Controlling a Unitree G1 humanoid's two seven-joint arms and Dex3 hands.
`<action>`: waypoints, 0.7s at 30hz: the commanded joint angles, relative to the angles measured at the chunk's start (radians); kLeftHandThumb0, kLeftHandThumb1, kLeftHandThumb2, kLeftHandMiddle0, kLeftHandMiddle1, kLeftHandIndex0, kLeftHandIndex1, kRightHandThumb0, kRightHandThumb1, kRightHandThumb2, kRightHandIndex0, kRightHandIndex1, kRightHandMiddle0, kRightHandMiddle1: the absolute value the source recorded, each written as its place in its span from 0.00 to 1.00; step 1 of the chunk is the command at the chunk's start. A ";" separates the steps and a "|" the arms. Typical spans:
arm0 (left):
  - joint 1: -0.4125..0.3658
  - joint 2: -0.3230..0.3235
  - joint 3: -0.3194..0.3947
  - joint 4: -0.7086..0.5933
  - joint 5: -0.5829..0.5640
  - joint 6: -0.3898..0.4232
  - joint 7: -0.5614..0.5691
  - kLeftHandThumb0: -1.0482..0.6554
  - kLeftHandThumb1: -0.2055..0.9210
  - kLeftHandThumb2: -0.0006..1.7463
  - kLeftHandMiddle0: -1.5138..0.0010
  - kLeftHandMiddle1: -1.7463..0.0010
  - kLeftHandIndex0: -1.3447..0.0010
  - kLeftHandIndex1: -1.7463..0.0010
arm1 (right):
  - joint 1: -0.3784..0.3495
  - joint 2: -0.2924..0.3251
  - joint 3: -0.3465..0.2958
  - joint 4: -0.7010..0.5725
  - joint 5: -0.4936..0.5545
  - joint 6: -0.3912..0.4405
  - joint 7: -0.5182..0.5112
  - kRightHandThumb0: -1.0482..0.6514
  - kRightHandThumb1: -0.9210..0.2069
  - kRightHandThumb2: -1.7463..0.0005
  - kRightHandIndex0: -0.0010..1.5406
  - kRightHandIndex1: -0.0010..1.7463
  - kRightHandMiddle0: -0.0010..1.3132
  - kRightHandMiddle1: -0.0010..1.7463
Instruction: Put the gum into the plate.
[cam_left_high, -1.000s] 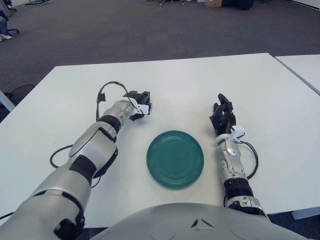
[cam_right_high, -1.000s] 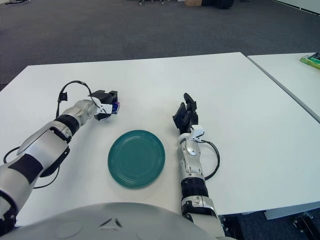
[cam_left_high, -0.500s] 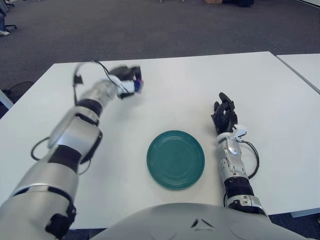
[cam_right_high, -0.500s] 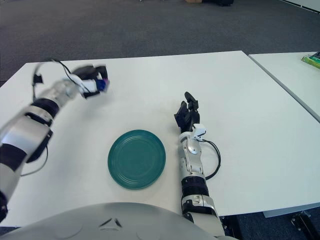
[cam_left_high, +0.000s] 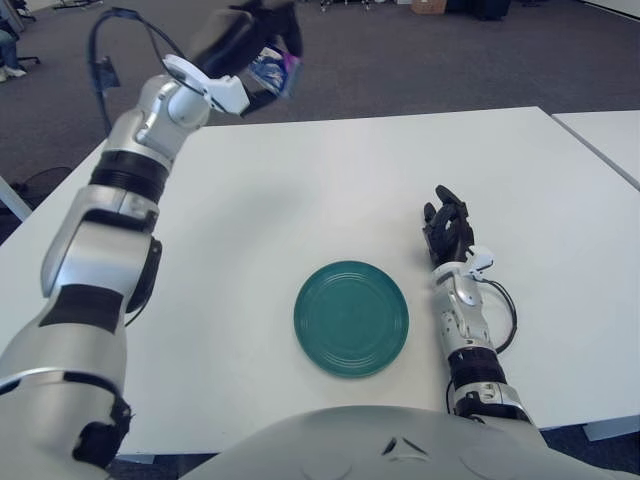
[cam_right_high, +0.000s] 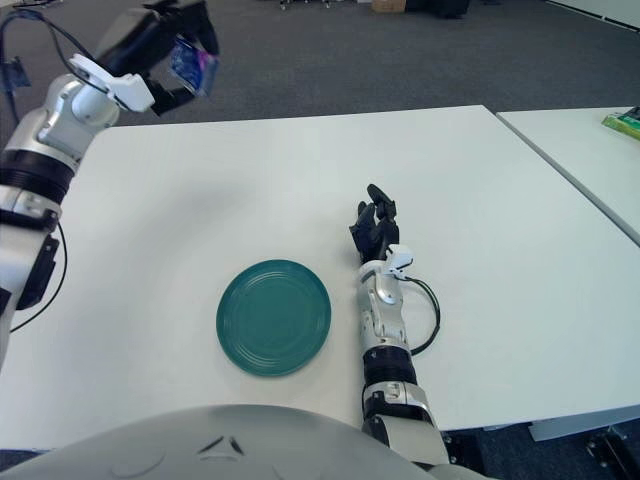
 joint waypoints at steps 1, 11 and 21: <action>0.122 -0.001 0.008 -0.132 -0.042 0.046 -0.084 0.62 0.12 0.98 0.39 0.08 0.49 0.00 | 0.052 0.019 -0.019 0.083 0.022 0.082 -0.002 0.18 0.00 0.52 0.21 0.01 0.00 0.42; 0.260 -0.053 -0.019 -0.373 -0.100 0.194 -0.316 0.62 0.12 0.98 0.39 0.07 0.48 0.00 | 0.039 0.017 -0.034 0.105 0.037 0.095 0.008 0.17 0.00 0.52 0.23 0.02 0.00 0.44; 0.272 -0.041 -0.118 -0.479 -0.028 0.158 -0.482 0.62 0.19 0.95 0.46 0.03 0.52 0.00 | 0.053 0.022 -0.015 0.083 0.006 0.085 -0.010 0.19 0.00 0.53 0.23 0.01 0.00 0.45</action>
